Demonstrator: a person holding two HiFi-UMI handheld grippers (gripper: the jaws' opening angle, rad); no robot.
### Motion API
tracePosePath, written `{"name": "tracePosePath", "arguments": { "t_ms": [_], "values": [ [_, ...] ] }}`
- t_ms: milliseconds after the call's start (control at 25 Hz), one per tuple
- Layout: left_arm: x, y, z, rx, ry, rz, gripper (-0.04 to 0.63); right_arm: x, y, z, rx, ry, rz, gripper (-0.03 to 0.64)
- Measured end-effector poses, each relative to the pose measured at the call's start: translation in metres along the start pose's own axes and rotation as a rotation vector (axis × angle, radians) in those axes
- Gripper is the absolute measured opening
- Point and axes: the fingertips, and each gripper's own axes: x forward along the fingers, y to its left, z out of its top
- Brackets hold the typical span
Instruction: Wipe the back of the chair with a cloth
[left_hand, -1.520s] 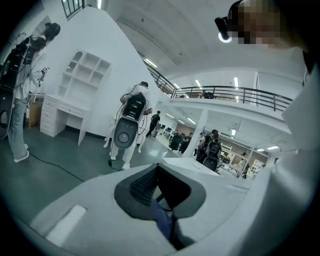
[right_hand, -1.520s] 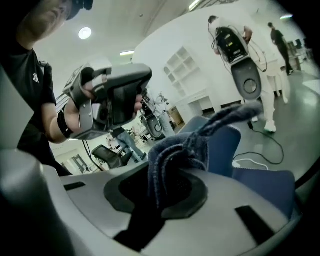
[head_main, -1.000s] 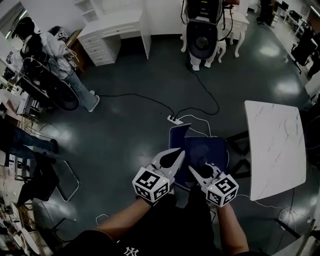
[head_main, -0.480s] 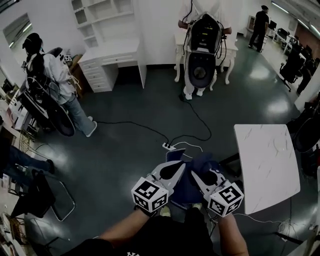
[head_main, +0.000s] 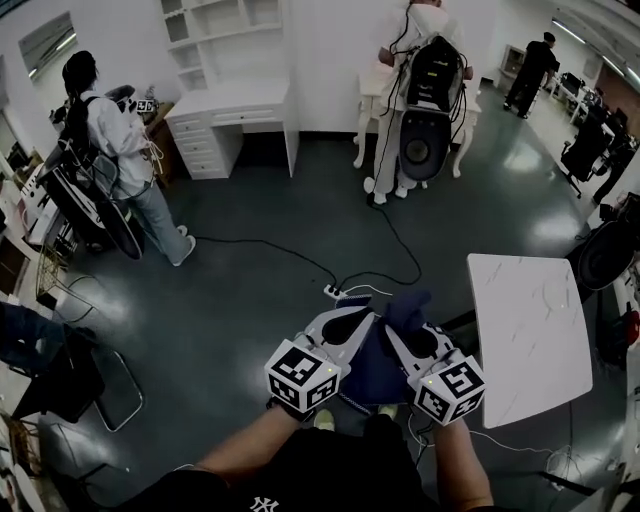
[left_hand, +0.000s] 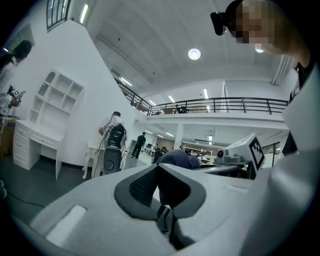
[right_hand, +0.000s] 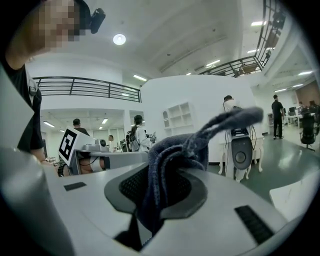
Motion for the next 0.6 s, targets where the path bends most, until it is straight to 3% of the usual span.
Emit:
{"name": "tracePosePath", "arguments": {
  "t_ms": [600],
  "values": [
    [-0.01,0.014,0.003,0.019,-0.014,-0.001,0.008,0.018,0.012,0.003,-0.032,-0.007,0.001,0.081]
  ]
}}
